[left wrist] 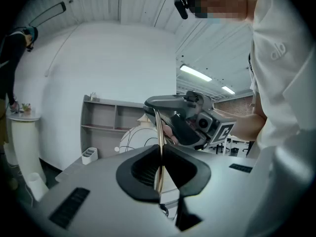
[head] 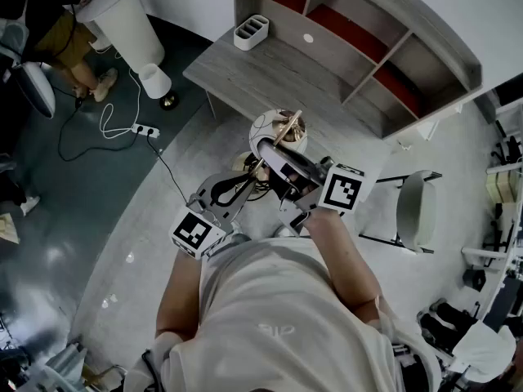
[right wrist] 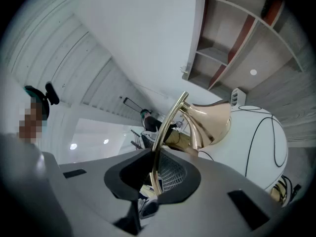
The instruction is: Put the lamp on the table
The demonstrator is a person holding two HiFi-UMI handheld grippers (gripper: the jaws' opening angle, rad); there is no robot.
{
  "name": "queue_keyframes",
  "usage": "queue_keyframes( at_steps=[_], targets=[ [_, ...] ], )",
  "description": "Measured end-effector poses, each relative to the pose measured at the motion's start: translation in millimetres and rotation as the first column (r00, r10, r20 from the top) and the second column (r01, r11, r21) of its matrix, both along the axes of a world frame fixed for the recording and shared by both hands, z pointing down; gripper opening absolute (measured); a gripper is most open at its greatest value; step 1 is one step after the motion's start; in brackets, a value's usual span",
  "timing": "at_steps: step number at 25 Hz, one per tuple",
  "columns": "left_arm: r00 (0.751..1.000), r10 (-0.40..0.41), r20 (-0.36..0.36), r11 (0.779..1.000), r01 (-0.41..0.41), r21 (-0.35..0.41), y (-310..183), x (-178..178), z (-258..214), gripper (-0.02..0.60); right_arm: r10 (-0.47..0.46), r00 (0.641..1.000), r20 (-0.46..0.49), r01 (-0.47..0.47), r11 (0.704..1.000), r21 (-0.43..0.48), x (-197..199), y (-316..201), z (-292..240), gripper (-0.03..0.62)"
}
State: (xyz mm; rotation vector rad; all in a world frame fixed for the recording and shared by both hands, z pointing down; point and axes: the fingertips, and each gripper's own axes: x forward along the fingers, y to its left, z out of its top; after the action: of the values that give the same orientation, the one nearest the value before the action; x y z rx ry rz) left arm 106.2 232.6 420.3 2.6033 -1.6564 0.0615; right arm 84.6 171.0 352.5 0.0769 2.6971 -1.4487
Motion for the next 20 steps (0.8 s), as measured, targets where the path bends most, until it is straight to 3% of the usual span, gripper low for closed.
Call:
queue_keyframes(
  at_steps=[14, 20],
  targets=[
    [0.999, 0.046, -0.016, 0.999, -0.046, 0.011, 12, -14, -20, 0.044, 0.017, 1.000, -0.001, -0.017, 1.000, 0.009, -17, 11, -20, 0.064],
    [0.998, 0.056, -0.030, 0.998, -0.056, 0.004, 22, -81, 8, 0.044, 0.030, 1.000, 0.007, -0.030, 1.000, 0.000, -80, 18, 4, 0.064]
  ],
)
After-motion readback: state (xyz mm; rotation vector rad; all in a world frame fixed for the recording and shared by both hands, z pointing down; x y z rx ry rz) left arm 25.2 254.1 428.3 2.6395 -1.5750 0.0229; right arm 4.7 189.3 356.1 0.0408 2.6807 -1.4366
